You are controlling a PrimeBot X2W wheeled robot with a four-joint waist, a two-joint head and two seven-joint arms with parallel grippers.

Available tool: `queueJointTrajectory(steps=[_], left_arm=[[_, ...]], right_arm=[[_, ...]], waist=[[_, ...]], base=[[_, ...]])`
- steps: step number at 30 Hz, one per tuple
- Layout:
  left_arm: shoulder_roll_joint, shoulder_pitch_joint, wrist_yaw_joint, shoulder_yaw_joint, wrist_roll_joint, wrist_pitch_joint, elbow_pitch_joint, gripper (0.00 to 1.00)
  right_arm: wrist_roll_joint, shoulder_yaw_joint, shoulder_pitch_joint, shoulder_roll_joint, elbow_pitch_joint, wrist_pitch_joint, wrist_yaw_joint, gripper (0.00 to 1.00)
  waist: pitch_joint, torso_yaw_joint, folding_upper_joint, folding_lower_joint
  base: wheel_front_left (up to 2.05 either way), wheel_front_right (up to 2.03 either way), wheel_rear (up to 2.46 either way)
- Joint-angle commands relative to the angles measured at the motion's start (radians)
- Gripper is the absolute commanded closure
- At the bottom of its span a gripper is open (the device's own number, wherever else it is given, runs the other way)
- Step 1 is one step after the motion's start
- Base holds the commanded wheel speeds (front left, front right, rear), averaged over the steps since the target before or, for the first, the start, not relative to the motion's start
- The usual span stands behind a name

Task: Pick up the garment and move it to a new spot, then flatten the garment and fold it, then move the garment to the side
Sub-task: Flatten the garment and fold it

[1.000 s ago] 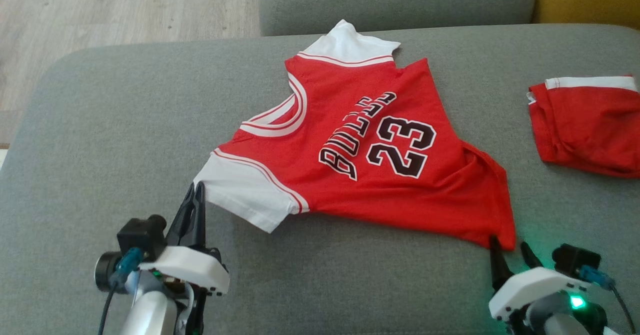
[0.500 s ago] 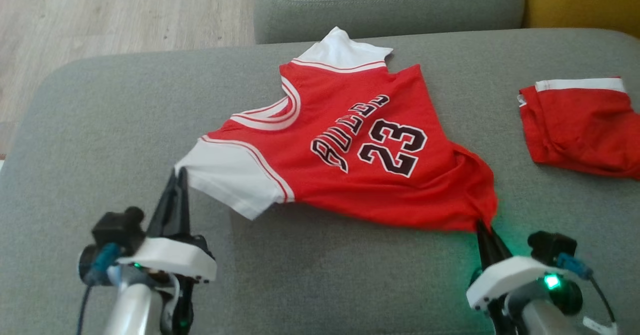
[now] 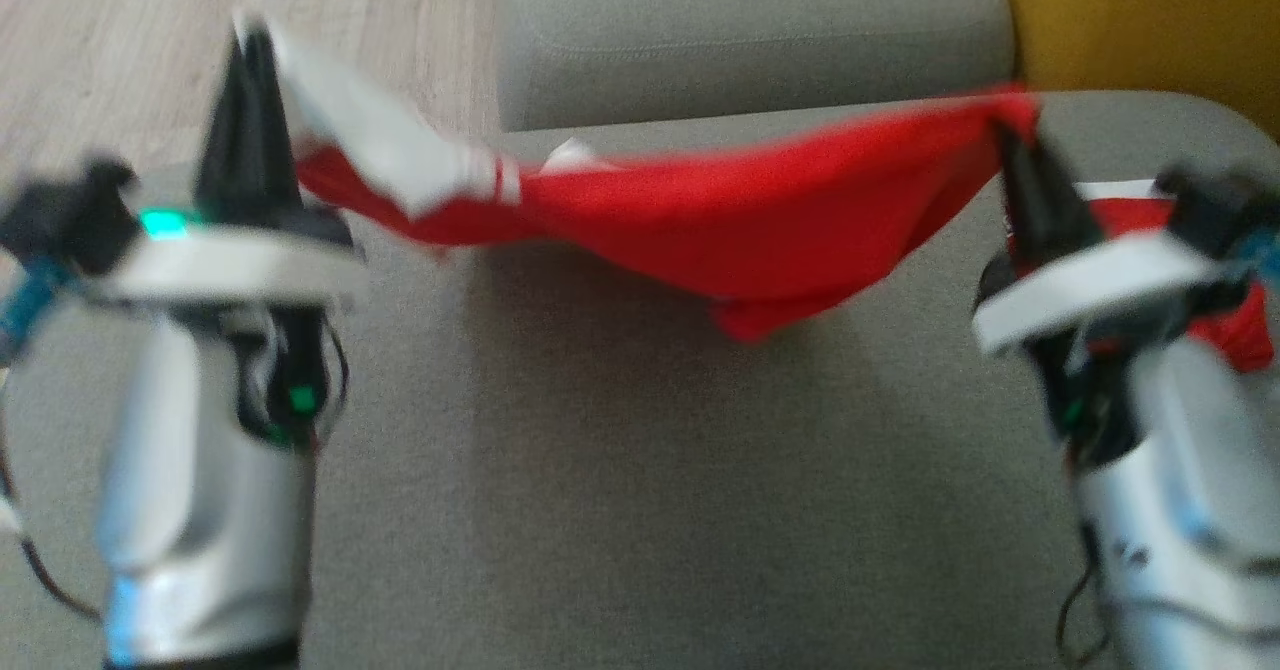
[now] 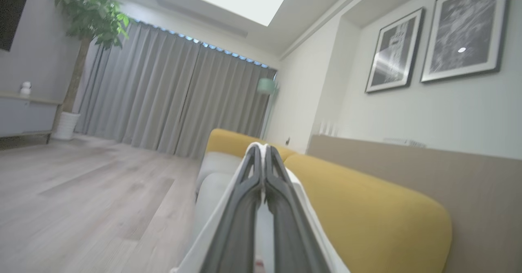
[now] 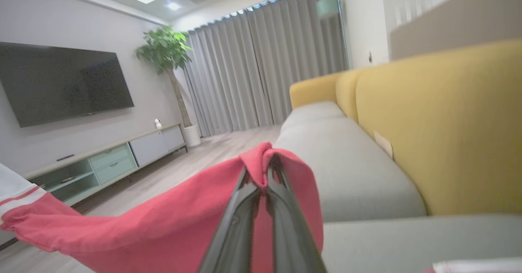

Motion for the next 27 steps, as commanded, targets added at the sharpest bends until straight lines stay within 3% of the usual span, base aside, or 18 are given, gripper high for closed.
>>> queueJointTrajectory(steps=[1, 9, 18, 21, 27], left_arm=[[0.018, -0.091, -0.009, 0.04, -0.012, 0.008, -0.047, 1.0], [0.028, -0.34, 0.01, 0.082, -0.076, 0.062, -0.113, 1.0], [0.049, -0.341, 0.047, 0.09, -0.104, 0.182, -0.215, 1.0], [0.066, -0.343, 0.047, 0.085, -0.103, 0.216, -0.192, 1.0], [0.104, -0.444, 0.039, 0.093, -0.112, 0.246, -0.074, 1.0]], right_arm=[[0.006, 0.018, -0.075, -0.014, -0.061, 0.019, -0.001, 1.0], [-0.017, -0.004, -0.26, -0.075, -0.212, 0.174, -0.001, 1.0], [-0.05, -0.09, -0.21, -0.022, -0.386, 0.366, -0.001, 1.0], [-0.059, -0.101, -0.213, -0.018, -0.386, 0.396, -0.001, 1.0], [-0.085, -0.089, -0.344, -0.031, -0.27, 0.386, -0.001, 1.0]], waist=[[-0.009, -0.003, 0.0, 0.0], [-0.044, -0.016, 0.0, 0.0], [-0.027, -0.011, 0.0, 0.0], [0.016, -0.011, 0.0, 0.0], [0.174, -0.022, 0.0, 0.0]], base=[[0.0, 0.0, 0.0], [0.0, 0.0, 0.0], [0.0, 0.0, 0.0], [0.0, 0.0, 0.0], [0.0, 0.0, 0.0]])
